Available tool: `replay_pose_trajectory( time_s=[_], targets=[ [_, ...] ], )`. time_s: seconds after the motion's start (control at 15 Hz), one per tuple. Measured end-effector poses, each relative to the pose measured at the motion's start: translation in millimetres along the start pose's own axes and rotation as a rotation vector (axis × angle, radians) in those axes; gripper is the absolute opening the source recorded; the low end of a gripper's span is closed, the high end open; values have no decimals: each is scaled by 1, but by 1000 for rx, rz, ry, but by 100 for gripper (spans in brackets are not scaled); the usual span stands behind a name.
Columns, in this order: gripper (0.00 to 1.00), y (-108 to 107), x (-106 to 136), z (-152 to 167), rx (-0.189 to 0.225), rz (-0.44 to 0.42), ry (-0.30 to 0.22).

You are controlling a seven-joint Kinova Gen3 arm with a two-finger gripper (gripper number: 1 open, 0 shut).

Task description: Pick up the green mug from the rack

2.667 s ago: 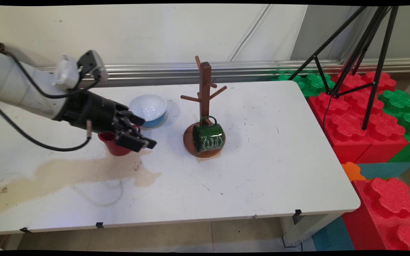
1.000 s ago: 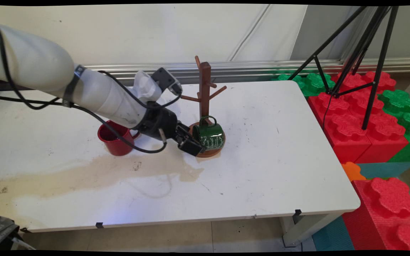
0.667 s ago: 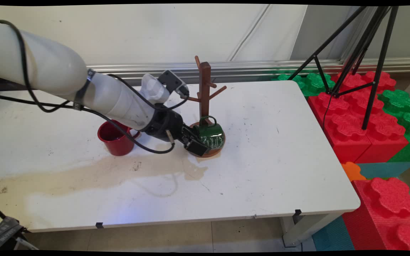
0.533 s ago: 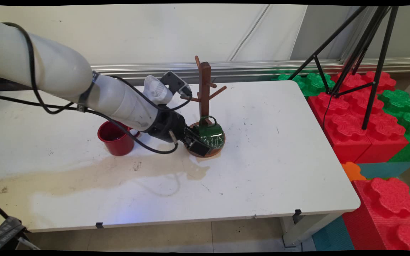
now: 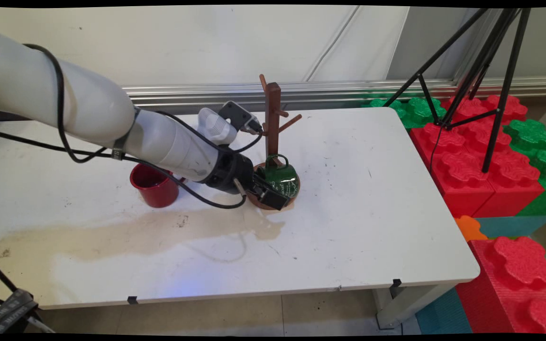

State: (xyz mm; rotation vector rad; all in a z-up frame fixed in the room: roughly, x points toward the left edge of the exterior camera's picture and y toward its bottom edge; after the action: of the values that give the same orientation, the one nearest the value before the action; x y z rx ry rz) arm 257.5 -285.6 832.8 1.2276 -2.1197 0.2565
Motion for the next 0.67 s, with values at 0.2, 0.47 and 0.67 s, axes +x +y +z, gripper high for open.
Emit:
replay_pose_trajectory(
  time_s=[0.2,0.47,0.67],
  targets=[
    [100,2,-2,5,1,-9,14],
    [100,3,-7,10,5,-16,31],
    [100,4,-10,12,7,-18,43]
  ],
)
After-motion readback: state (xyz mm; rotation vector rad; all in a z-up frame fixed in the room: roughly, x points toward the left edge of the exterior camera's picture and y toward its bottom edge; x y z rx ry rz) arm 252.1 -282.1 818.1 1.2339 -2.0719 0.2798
